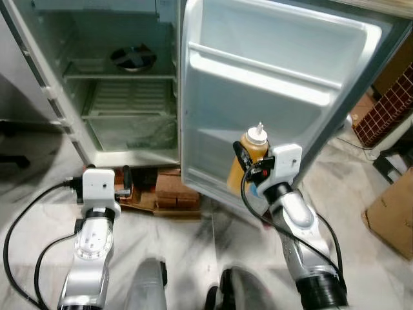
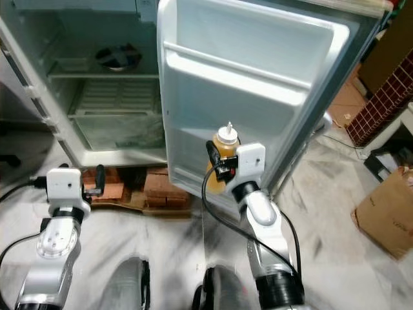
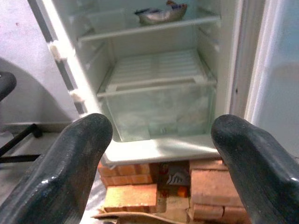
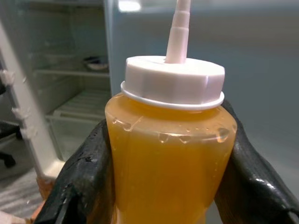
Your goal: Restocking fridge
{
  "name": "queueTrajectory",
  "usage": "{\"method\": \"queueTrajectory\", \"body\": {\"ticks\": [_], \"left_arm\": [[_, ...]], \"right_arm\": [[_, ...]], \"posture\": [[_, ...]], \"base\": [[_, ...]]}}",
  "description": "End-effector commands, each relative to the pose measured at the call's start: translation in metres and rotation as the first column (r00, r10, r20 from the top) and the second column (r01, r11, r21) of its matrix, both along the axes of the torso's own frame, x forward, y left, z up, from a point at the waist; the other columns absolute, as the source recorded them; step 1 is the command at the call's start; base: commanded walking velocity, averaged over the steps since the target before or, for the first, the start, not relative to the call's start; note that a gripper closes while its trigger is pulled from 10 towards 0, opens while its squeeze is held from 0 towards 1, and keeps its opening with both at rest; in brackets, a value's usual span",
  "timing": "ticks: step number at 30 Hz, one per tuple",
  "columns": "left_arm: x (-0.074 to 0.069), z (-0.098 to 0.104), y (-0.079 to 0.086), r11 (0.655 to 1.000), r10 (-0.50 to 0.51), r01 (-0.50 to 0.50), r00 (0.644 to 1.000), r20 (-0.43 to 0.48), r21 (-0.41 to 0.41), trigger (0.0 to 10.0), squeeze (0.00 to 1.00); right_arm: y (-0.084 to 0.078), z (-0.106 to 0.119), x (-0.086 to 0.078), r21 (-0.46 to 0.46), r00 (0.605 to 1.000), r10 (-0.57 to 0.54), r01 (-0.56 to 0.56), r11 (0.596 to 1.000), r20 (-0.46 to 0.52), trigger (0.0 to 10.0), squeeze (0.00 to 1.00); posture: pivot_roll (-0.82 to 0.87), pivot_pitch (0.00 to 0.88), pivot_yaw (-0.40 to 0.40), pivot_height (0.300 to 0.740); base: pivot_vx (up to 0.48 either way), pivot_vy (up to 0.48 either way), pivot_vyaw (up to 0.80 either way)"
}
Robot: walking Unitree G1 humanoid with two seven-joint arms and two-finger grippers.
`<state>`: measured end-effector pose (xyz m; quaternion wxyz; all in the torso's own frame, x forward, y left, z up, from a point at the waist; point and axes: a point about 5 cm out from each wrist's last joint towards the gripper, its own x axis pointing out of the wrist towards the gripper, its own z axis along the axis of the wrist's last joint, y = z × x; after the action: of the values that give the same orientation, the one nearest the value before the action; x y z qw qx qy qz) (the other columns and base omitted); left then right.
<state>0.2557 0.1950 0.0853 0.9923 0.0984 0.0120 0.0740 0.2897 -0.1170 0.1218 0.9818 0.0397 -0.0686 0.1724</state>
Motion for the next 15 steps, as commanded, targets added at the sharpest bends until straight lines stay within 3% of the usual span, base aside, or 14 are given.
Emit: {"method": "queueTrajectory", "body": {"ticks": [1,15], "left_arm": [[-0.002,0.0018,0.001,1.0,0.008,-0.009,1.0,0.008,0.023,10.0,0.0],[-0.0052,0.0025,0.004,0.999,0.019,-0.019,1.0,0.007,0.025,10.0,0.0]], "right_arm": [[-0.0021,0.0008,0.0003,-0.006,1.0,-0.008,0.008,1.0,0.002,10.0,0.0],[-0.0088,-0.0009,-0.0007,-0.022,1.0,-0.025,0.025,0.999,0.002,10.0,0.0]], "posture": [[0.11,0.1,-0.072,0.598],[0.12,0.105,-0.07,0.598]], "base": [[0.0,0.0,0.0],[0.0,0.0,0.0]]}}
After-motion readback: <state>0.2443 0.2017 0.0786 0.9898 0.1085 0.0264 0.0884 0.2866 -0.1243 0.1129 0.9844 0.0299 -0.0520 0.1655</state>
